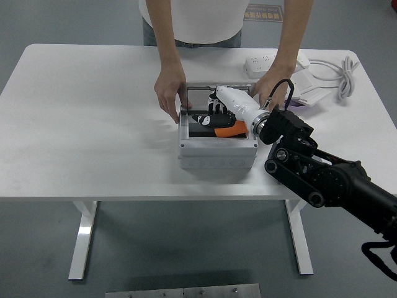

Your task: Fetch the battery,place it into the box,close the lid of the box

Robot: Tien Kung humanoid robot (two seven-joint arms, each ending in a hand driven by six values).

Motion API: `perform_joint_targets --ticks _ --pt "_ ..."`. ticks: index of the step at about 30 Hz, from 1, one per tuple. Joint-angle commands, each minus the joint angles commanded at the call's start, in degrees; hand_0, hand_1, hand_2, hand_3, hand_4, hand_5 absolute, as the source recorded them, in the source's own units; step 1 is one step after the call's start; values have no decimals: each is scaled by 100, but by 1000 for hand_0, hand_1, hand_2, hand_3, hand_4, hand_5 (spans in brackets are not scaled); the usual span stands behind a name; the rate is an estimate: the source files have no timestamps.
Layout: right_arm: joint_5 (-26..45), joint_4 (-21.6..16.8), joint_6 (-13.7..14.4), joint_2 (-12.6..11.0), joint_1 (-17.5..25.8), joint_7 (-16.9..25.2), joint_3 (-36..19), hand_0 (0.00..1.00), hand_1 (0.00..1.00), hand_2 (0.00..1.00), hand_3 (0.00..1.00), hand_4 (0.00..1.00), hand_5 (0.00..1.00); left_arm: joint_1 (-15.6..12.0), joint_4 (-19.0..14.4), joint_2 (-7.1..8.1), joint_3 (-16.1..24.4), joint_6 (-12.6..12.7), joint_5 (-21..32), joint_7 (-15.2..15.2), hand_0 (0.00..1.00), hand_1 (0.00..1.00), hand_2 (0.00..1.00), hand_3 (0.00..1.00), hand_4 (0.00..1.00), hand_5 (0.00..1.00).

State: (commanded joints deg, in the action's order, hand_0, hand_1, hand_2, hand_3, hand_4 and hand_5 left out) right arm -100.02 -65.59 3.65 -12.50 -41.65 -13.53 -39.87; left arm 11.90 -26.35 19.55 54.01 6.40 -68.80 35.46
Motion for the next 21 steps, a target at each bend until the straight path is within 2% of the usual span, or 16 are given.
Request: perform_joint_targets --ticks 5,10,15,18,21 --pt "-166 -610 -304 -178 120 -340 -337 64 179 238 259 663 476 -18 0 -2 -5 19 9 -5 632 698 573 541 500 2" --pt "-263 -1053 -384 -200 99 -436 -696 60 179 237 256 661 481 -10 1 -4 9 13 -16 -5 632 698 573 541 500 2" --pt "-386 -1010 -131 -34 70 -253 -973 63 187 240 259 662 480 18 0 -21 21 -9 -47 -4 632 698 573 541 500 2" --pt "-433 -835 64 101 49 -53 -1122 63 187 240 259 662 480 32 -2 -36 39 -30 -84 5 632 698 573 541 500 2" --pt "-397 -617 144 205 -5 133 -1222 70 196 244 262 658 475 48 -5 -43 57 -51 -125 13 632 698 573 541 500 2"
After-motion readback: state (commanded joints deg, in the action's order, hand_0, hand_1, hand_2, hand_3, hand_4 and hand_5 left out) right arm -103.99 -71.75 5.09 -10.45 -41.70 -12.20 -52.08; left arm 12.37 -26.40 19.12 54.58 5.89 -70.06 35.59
